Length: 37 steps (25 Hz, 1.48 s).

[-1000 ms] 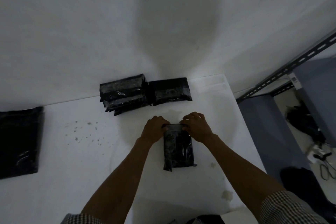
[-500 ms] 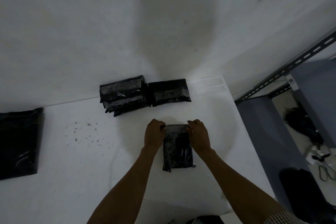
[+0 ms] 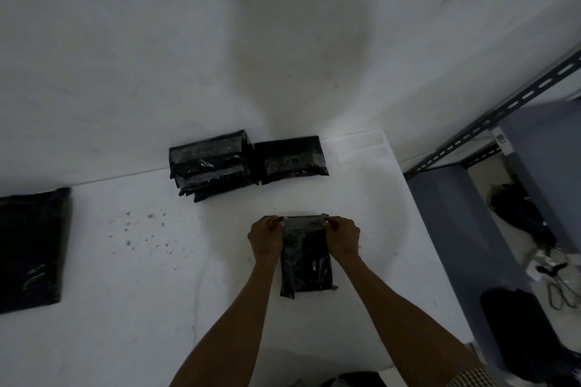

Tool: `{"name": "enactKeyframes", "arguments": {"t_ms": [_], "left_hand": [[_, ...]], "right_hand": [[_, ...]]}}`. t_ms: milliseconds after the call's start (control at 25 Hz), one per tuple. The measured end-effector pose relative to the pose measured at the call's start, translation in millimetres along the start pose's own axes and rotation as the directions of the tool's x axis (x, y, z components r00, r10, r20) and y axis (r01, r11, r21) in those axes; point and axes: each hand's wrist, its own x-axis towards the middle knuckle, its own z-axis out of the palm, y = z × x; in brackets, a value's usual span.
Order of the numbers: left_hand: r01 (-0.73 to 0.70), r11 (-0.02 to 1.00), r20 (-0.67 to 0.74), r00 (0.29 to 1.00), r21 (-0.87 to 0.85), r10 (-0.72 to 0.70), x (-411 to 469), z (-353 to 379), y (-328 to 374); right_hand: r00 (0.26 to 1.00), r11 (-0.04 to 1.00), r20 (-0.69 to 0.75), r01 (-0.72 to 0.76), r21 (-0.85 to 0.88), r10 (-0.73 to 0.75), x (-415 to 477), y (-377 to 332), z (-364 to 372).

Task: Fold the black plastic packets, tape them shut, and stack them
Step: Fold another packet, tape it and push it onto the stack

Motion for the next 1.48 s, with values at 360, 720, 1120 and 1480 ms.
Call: {"name": "enactKeyframes", "arguments": {"t_ms": [360, 720, 1120, 1480], "left_hand": [[0.068, 0.997, -0.061, 0.996, 0.036, -0.066, -9.9, -6.7, 9.7], [0.131, 0.990, -0.003, 0.991, -0.043, -0.131, -12.6, -2.8, 5.2], [-0.275, 0.918, 0.127, 0.960, 0.287, 0.248, -0.6, -10.9, -4.5], [-0.265, 0.898, 0.181, 0.960, 0.351, 0.212, 8.6, -16.3, -3.0]], "right_hand": [[0.998, 0.998, -0.019, -0.051, 0.041, 0.052, -3.6, 4.3, -3.7], [0.988, 0.986, 0.114, -0.117, 0.119, 0.104, -1.1, 6.5, 6.5], [0.944, 0.946, -0.071, 0.322, -0.032, -0.324, -3.8, 22.9, -1.7], [0.935, 0.925, -0.025, 0.345, -0.156, -0.353, 12.1, 22.0, -6.1]]}}
